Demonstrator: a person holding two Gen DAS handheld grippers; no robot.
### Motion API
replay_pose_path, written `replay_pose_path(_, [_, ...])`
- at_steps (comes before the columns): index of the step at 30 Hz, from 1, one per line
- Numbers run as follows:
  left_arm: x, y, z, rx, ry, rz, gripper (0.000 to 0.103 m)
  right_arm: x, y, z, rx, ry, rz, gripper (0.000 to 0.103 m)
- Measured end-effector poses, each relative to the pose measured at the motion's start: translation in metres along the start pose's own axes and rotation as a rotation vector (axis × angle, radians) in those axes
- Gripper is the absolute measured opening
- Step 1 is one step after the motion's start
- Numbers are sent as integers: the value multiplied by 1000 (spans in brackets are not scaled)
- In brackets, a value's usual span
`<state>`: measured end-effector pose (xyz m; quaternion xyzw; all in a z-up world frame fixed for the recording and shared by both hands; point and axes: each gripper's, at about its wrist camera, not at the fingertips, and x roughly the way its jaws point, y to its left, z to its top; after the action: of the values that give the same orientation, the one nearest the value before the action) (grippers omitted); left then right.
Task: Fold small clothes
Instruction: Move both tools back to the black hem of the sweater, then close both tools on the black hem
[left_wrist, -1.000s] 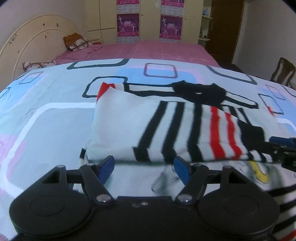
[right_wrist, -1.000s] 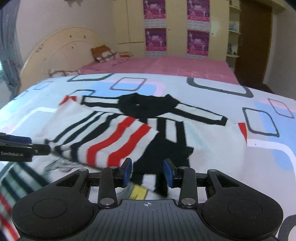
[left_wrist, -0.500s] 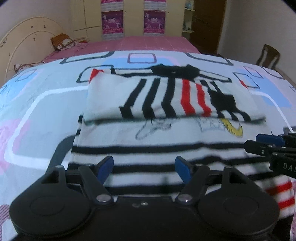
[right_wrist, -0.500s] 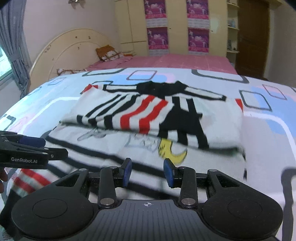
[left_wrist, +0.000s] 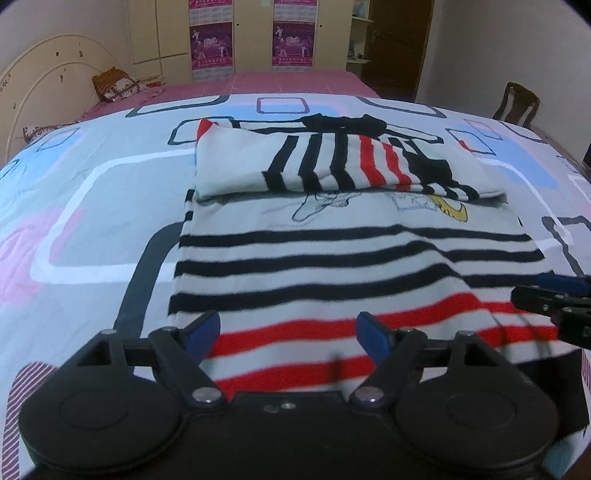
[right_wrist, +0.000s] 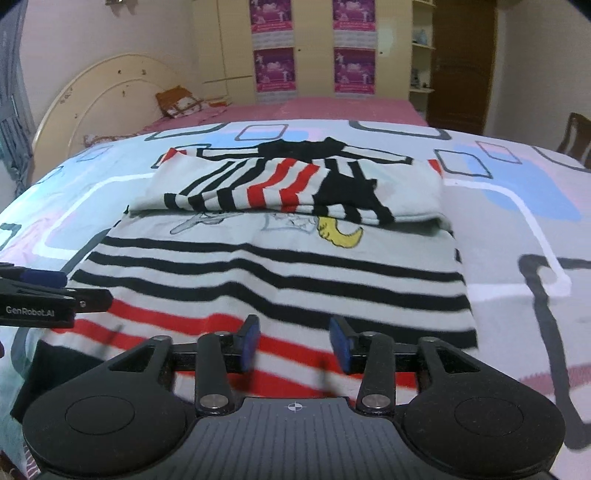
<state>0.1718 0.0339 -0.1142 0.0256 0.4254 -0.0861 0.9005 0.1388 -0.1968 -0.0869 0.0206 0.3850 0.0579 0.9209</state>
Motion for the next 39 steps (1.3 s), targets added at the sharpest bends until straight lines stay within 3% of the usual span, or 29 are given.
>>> replay_pose_path(1, [-2,2,-3,0,3,-3,80,-6,2,-3,3,-13,-14,67])
replay_pose_path(2, [-4,4,-5,-1,4,-6,80,-11,3,-6,1,-23,-22,68])
replay_pose_path(16, [-33,46,-54,-62,33,-7,79,-39,-5,-50,41,21,-108,68])
replay_pose_path(23, [-31,57,-75,-134,96,-74,65,-50,-31,-71,96,50,-160,68])
replay_pose_path(28, [-30,47,-83,-123,97,-108,64,-55,-43,-81,118,61,-194,68])
replay_pose_path(35, [-25,39,-83,-113,74,-159,35,-54,-53,-96,188,93,-154,66])
replay_pose_path(37, [-25,39,-82,-116,70,-171,23,-54,-51,-99,200,94,-138,48])
replay_pose_path(38, [-25,39,-82,-120,71,-183,13,-55,-50,-99,204,93,-130,42])
replay_pose_path(39, [-24,40,-81,-125,76,-199,10,-54,-50,-98,206,95,-123,39])
